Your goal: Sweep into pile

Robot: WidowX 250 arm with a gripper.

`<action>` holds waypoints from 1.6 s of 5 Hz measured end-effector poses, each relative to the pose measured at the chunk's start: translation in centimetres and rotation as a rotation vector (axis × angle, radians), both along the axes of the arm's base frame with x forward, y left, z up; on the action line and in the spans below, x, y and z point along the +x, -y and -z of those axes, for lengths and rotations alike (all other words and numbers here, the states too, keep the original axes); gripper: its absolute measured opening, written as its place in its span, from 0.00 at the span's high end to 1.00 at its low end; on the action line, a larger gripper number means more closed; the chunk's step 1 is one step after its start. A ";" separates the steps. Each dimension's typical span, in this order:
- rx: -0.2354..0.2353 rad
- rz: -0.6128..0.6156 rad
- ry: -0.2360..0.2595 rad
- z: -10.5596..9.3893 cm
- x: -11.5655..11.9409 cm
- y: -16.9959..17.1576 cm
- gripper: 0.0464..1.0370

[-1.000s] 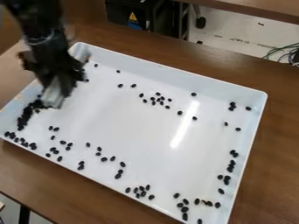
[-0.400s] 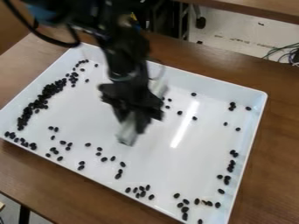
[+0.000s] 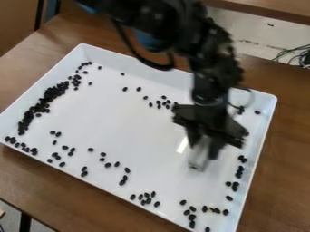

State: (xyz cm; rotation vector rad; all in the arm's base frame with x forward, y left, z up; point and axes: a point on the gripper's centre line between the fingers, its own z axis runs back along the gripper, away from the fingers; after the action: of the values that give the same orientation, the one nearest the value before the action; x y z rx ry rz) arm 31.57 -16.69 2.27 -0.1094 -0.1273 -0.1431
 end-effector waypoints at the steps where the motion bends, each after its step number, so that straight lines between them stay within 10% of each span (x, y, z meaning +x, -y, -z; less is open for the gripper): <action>1: 0.000 0.027 -0.015 0.3 0.3 3.2 0.68; 5: -0.036 -0.083 -0.103 1.7 3.0 2.2 0.68; 8: -0.041 -0.281 -0.131 2.1 3.3 -11.6 0.68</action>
State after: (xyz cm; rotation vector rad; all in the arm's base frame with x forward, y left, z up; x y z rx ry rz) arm 34.85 -5.11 0.20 -0.1403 -0.0135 0.1467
